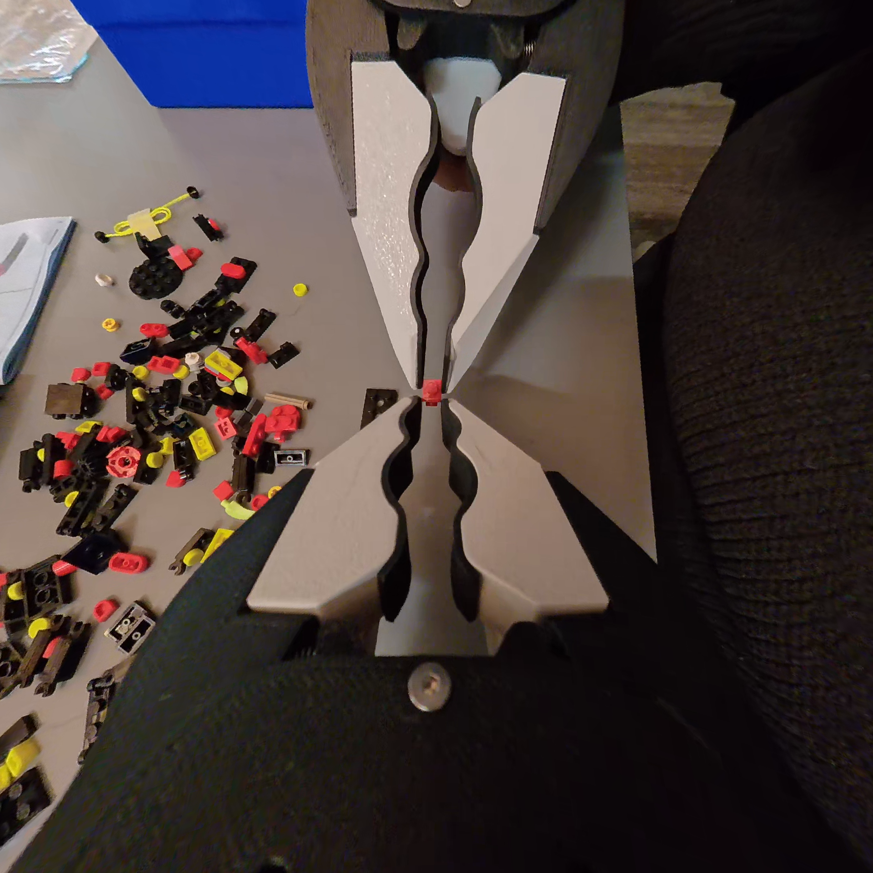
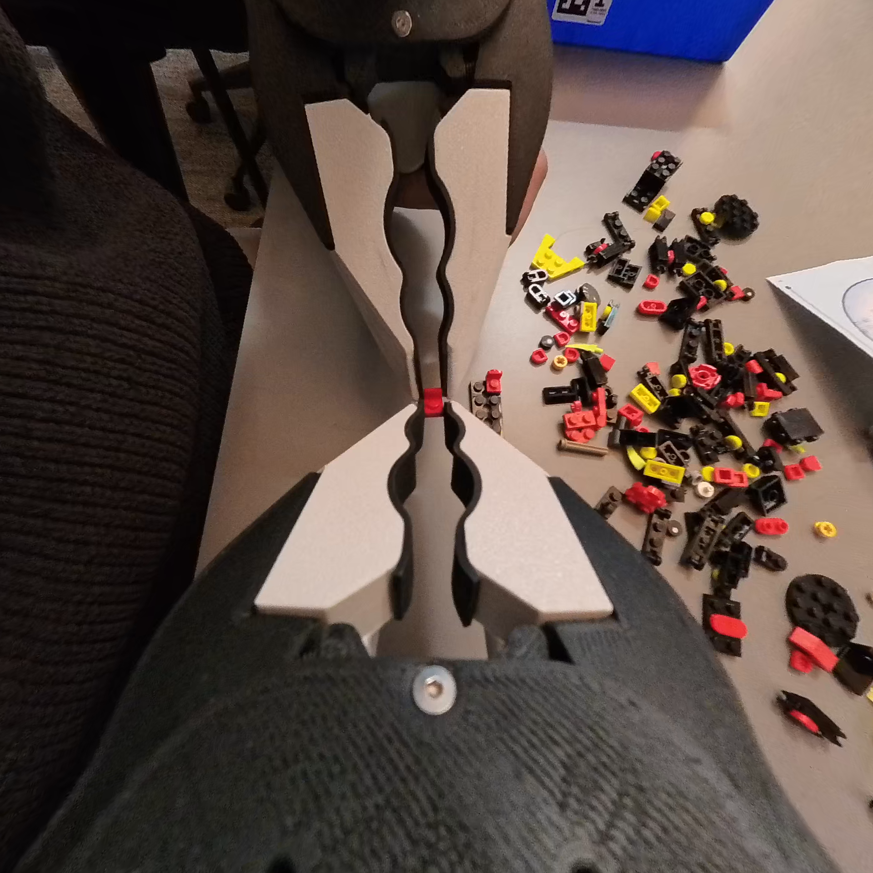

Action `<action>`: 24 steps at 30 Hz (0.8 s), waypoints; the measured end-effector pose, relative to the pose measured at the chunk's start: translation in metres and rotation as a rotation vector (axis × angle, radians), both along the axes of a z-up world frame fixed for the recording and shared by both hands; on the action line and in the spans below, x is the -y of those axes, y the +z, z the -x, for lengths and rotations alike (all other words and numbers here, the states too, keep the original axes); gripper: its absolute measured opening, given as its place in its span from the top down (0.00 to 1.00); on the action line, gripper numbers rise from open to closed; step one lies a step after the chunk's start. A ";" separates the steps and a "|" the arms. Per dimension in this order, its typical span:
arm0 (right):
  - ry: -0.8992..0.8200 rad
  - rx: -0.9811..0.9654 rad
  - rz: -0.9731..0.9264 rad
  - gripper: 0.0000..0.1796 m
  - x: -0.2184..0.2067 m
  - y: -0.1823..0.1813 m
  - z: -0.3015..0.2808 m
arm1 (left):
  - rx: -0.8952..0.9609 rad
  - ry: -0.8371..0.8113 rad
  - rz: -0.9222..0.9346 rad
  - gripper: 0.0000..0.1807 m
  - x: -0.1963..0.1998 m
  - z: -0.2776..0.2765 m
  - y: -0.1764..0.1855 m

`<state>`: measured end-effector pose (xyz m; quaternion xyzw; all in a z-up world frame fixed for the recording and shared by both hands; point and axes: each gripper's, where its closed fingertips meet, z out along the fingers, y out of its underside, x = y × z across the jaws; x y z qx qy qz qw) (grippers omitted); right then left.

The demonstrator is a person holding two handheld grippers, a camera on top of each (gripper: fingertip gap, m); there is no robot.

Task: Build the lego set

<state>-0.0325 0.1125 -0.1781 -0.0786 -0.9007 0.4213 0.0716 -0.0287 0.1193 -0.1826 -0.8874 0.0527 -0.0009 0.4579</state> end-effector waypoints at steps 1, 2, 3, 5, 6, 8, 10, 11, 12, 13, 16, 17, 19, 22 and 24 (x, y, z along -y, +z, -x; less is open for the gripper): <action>0.000 0.000 0.000 0.97 0.000 0.000 0.000 | 0.001 -0.001 0.000 0.97 0.000 0.000 0.000; 0.002 0.001 0.000 0.96 0.000 0.000 -0.001 | 0.002 -0.003 0.000 0.97 0.000 0.000 0.000; 0.003 0.002 -0.002 0.96 0.000 0.000 -0.001 | 0.004 -0.005 0.002 0.97 0.001 -0.001 0.000; 0.006 -0.001 -0.007 0.96 0.000 -0.001 -0.002 | 0.009 -0.005 0.005 0.97 0.000 -0.001 -0.001; 0.008 -0.003 -0.011 0.96 0.000 -0.001 -0.002 | 0.010 -0.006 0.006 0.97 0.001 -0.001 -0.001; 0.011 -0.009 -0.019 0.96 0.000 -0.002 -0.002 | 0.015 -0.008 0.008 0.97 0.001 -0.002 -0.002; 0.013 -0.019 -0.025 0.96 0.000 -0.003 -0.002 | 0.019 -0.011 0.010 0.97 0.001 -0.002 -0.002; 0.014 -0.026 -0.027 0.96 0.000 -0.003 -0.002 | 0.020 -0.011 0.009 0.97 0.001 -0.002 -0.002; 0.015 -0.032 -0.028 0.96 0.000 -0.003 -0.002 | 0.020 -0.011 0.010 0.97 0.001 -0.002 -0.002; 0.016 -0.036 -0.028 0.96 0.001 -0.003 -0.002 | 0.020 -0.011 0.010 0.97 0.001 -0.002 -0.002; 0.020 -0.041 -0.032 0.96 0.001 -0.003 -0.003 | 0.022 -0.015 0.016 0.97 0.002 -0.003 -0.003; 0.020 -0.043 -0.035 0.96 0.001 -0.004 -0.003 | 0.020 -0.015 0.018 0.97 0.002 -0.003 -0.003; 0.019 -0.049 -0.041 0.96 0.001 -0.005 -0.003 | 0.022 -0.014 0.023 0.97 0.002 -0.003 -0.004; 0.018 -0.055 -0.044 0.96 0.002 -0.005 -0.003 | 0.028 -0.015 0.031 0.96 0.003 -0.003 -0.006; 0.016 -0.054 -0.043 0.96 0.002 -0.004 -0.003 | 0.028 -0.015 0.032 0.96 0.003 -0.003 -0.006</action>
